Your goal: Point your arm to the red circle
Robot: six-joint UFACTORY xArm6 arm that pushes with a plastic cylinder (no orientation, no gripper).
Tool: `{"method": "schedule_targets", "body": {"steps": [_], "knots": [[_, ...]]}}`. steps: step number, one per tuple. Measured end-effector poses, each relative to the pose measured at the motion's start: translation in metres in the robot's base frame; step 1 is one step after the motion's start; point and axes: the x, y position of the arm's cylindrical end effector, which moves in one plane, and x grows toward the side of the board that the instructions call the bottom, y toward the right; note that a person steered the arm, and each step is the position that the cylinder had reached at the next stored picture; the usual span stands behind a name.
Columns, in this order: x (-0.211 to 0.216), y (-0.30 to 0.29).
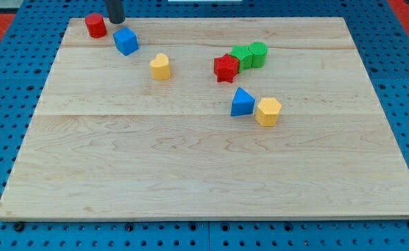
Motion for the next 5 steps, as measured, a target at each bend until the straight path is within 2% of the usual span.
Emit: {"method": "schedule_targets", "body": {"steps": [2, 3, 4, 5], "knots": [[0.050, -0.010], [0.054, -0.033], [0.054, -0.096], [0.056, -0.109]]}}
